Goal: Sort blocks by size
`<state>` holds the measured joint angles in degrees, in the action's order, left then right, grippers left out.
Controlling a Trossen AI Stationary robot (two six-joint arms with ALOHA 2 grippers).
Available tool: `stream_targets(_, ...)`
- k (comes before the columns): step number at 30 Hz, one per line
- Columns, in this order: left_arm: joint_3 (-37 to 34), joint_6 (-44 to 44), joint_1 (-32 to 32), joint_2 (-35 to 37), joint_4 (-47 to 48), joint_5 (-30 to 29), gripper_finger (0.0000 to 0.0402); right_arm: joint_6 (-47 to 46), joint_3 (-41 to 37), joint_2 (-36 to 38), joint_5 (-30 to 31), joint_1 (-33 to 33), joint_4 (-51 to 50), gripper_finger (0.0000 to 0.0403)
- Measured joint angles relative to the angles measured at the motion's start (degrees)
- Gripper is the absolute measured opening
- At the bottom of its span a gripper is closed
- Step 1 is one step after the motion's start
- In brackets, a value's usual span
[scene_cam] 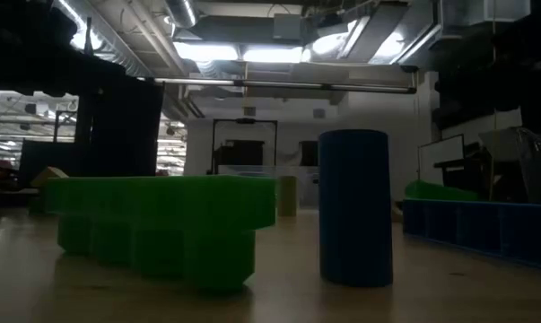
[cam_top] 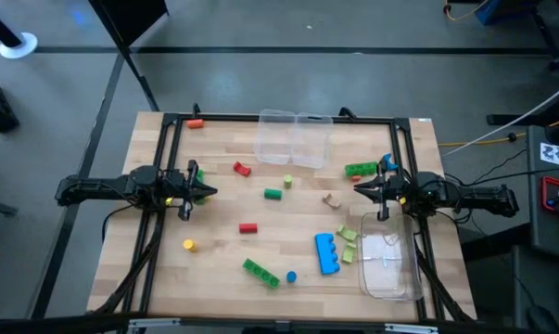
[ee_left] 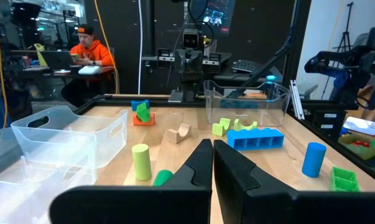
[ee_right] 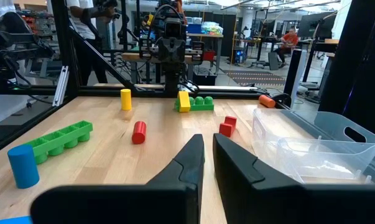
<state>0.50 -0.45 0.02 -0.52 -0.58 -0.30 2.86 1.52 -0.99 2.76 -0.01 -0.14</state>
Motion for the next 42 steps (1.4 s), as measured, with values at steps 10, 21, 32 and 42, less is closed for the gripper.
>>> stream_targets(10,0.0,0.0,0.0,0.0,0.0,0.0,0.0000,0.0,0.0,0.0,0.0,0.0,0.0,0.0040)
stream_targets(21,0.0,0.0,0.0,0.0,0.0,0.0,0.0000,0.4,0.0,0.0,-0.2,0.0,0.3,0.0040)
stream_targets(32,0.0,0.0,0.0,0.0,0.0,0.0,0.0000,-1.4,-0.2,0.0,1.2,0.0,1.8,0.0040)
stream_targets(42,0.0,0.0,0.0,0.0,0.0,0.0,0.0000,-8.9,-0.2,0.0,17.3,0.0,7.5,0.0047)
